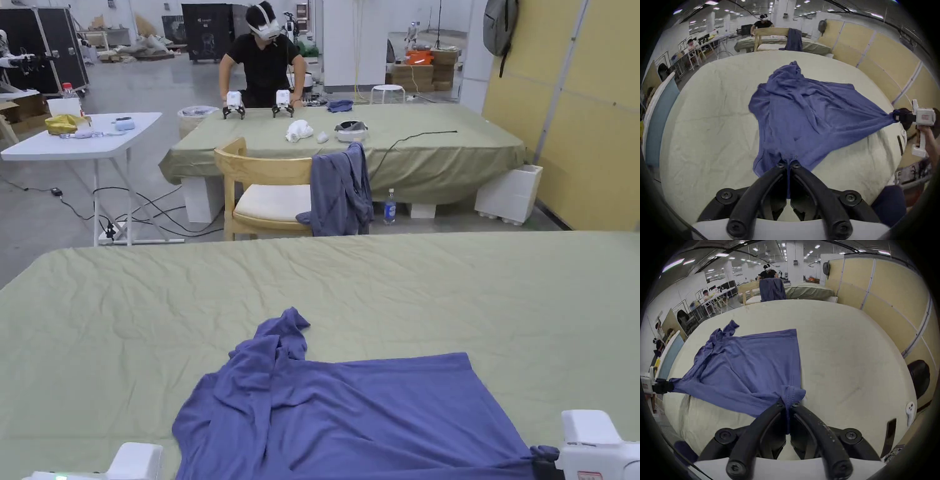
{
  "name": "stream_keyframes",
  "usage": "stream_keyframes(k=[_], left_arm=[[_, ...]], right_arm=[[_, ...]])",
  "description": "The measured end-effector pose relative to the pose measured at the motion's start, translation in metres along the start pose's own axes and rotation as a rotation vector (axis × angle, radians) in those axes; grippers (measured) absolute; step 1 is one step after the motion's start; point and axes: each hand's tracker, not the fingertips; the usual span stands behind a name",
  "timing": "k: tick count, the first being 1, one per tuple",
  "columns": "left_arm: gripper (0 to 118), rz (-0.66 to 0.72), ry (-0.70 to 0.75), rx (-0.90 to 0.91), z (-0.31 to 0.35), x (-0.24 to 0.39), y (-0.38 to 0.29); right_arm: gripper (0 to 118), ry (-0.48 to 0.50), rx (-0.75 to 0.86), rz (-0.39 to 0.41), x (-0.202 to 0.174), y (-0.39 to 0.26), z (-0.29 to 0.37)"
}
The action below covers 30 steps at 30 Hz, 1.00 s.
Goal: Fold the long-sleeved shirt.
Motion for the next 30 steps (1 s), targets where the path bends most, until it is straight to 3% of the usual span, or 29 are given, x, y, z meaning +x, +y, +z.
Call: stream_keyframes(k=[5,14,16,25,26,27,30], left_arm=[[0,0.012,-0.031,-0.035,0.044,0.014,-0.052],[0,-0.069,-0.045,-0.130,0.082,0.032,-0.153],[0,-0.055,-0.050,-0.142,0.084,0.033,-0.164],[1,0.010,-0.061,-0.203,0.075,0.030,-0.184],[6,0.028,-0.067,-0.207,0.073,0.029,-0.183],[24,0.046,-0.073,-0.209,0.072,0.027,-0.182],[62,0.078,-0.061,-0.201,0.070,0.026,-0.181]], right_arm=[[6,0.006,0.022,-0.010,0.013,-0.065,0.046],[6,0.012,-0.056,0.114,0.014,-0.154,0.085],[6,-0.001,-0.073,0.157,0.011,-0.164,0.087],[6,-0.014,-0.149,0.199,0.004,-0.197,0.080],[6,-0.009,-0.160,0.190,0.005,-0.197,0.077],[7,-0.008,-0.167,0.184,0.006,-0.198,0.075],[14,-0.003,-0.181,0.146,0.012,-0.197,0.070]])
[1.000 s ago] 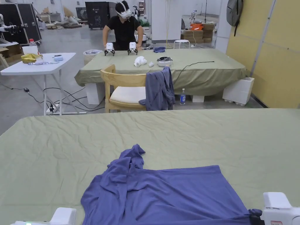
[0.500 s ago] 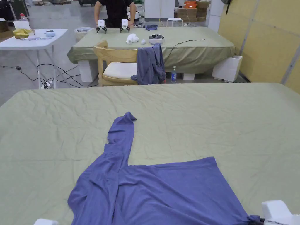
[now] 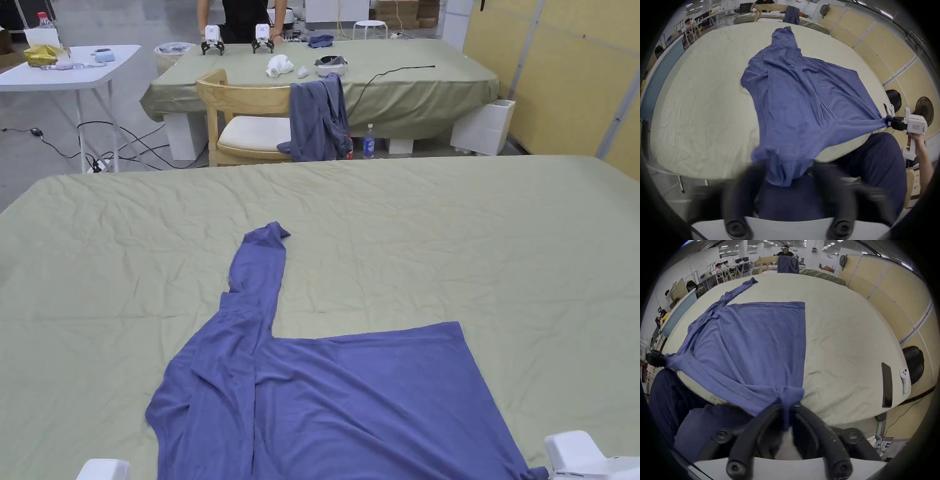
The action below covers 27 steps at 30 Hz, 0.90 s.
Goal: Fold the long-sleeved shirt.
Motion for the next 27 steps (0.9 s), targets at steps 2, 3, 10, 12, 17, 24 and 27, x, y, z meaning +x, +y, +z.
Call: stream_keyframes(k=[2,3,10,12,17,24,27], left_arm=[[118,-0.051,-0.024,0.119,0.012,-0.002,-0.004],[113,-0.063,-0.062,0.148,0.015,-0.002,-0.003],[110,0.091,-0.097,0.221,0.034,-0.001,0.004],[108,0.123,-0.104,0.276,0.046,0.006,0.007],[1,0.040,0.041,0.429,0.068,0.034,0.017],[0,-0.013,-0.097,0.418,0.049,0.038,0.122],[0,-0.096,-0.018,0.432,0.019,0.040,0.205]], right_arm=[[77,-0.057,0.088,0.005,0.002,-0.002,0.006],[109,-0.084,0.137,0.013,0.003,-0.001,0.010],[118,-0.067,0.233,-0.081,0.008,0.025,0.037],[111,-0.064,0.302,-0.126,0.004,0.032,0.048],[3,-0.052,0.494,-0.187,-0.011,0.047,0.079],[3,0.040,0.543,-0.204,-0.026,0.084,0.076],[3,0.070,0.569,-0.179,-0.033,0.099,0.067]])
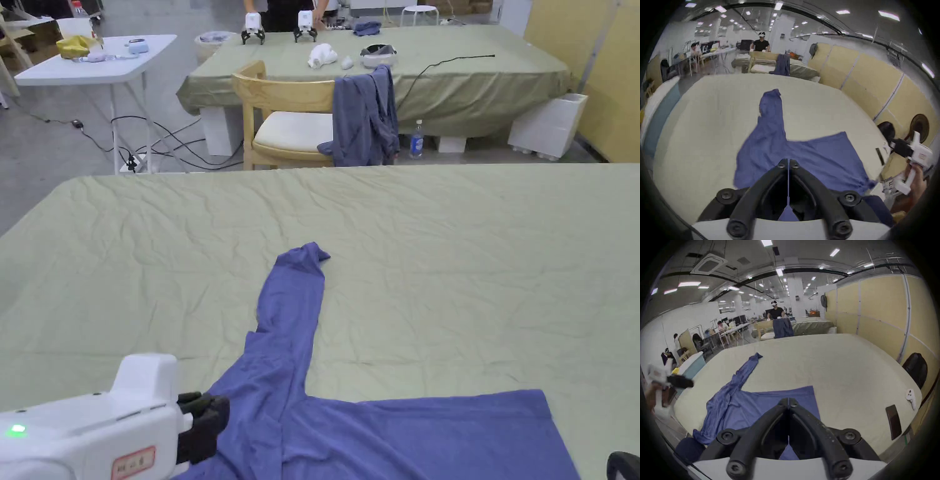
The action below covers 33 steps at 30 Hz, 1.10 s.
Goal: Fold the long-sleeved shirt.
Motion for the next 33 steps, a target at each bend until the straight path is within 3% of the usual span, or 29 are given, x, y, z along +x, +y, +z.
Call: stream_keyframes(k=[5,7,9,13,16,18,19,20,21,22,24,27,28,29,30,32,33], left_arm=[[0,0.010,-0.015,-0.006,-0.138,-0.021,0.104],[0,-0.018,0.035,-0.008,-0.193,-0.024,0.137],[0,-0.002,0.071,-0.008,-0.245,-0.026,0.164],[0,0.018,0.173,-0.005,-0.325,-0.024,0.195],[1,0.005,0.189,-0.040,-0.368,-0.023,0.205],[17,0.032,0.222,-0.038,-0.386,-0.023,0.206],[35,0.056,0.214,-0.022,-0.395,-0.025,0.205],[75,0.073,0.193,-0.020,-0.404,-0.028,0.205],[106,0.082,0.187,-0.035,-0.414,-0.030,0.205],[118,0.095,0.203,-0.070,-0.424,-0.030,0.204],[110,0.108,0.222,-0.067,-0.434,-0.033,0.206],[102,0.091,0.240,-0.058,-0.442,-0.035,0.203],[83,0.069,0.261,-0.093,-0.443,-0.037,0.205],[32,0.034,0.287,-0.114,-0.443,-0.036,0.204],[8,-0.004,0.329,-0.125,-0.442,-0.034,0.202],[8,-0.035,0.410,-0.116,-0.434,-0.035,0.201],[8,-0.007,0.375,-0.119,-0.426,-0.039,0.202]], right_arm=[[3,0.061,0.031,0.020,-0.006,0.002,-0.031],[3,0.071,0.048,0.002,-0.011,-0.005,-0.041],[3,0.078,0.053,-0.071,-0.013,-0.016,-0.047],[3,0.020,0.079,-0.152,-0.021,-0.039,-0.055],[2,-0.013,0.074,-0.126,-0.023,-0.046,-0.062],[2,-0.011,0.051,-0.094,-0.021,-0.045,-0.062],[2,-0.003,0.052,-0.078,-0.021,-0.047,-0.062],[2,-0.002,0.045,-0.069,-0.021,-0.046,-0.063],[2,-0.001,0.038,-0.067,-0.022,-0.047,-0.063],[2,0.016,0.028,-0.085,-0.021,-0.048,-0.065],[3,0.093,-0.005,-0.173,-0.017,-0.053,-0.071],[2,0.049,-0.036,-0.156,-0.019,-0.057,-0.077],[2,0.045,-0.040,-0.151,-0.020,-0.058,-0.078],[2,0.049,-0.038,-0.154,-0.020,-0.057,-0.077],[2,0.053,-0.036,-0.160,-0.021,-0.057,-0.077],[2,0.061,-0.031,-0.163,-0.025,-0.055,-0.077],[2,0.065,-0.030,-0.160,-0.026,-0.055,-0.076]])
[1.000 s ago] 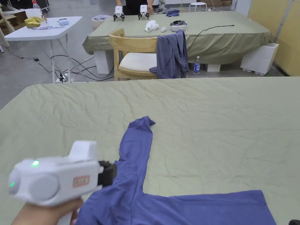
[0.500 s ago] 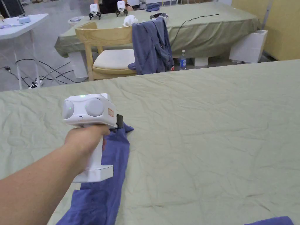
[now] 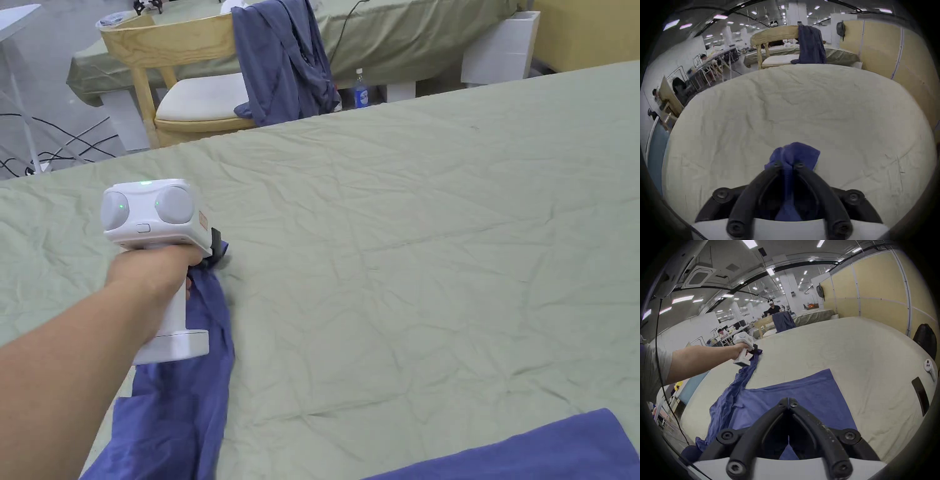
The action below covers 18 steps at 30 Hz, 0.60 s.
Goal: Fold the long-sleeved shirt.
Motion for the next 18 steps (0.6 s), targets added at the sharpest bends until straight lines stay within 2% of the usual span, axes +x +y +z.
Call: stream_keyframes(k=[2,6,13,18], left_arm=[[8,0.042,-0.088,-0.023,0.017,-0.011,-0.001],[8,-0.058,-0.046,0.024,0.067,-0.016,-0.008],[8,-0.088,-0.079,0.042,0.179,-0.030,-0.049],[8,-0.075,-0.041,0.014,0.233,-0.042,-0.091]], right_arm=[[3,0.000,0.009,0.009,-0.005,0.002,0.001],[2,0.045,0.041,0.024,-0.017,0.009,0.006],[2,0.166,0.066,0.069,-0.055,0.032,0.023],[2,0.172,-0.002,0.173,-0.076,0.036,0.023]])
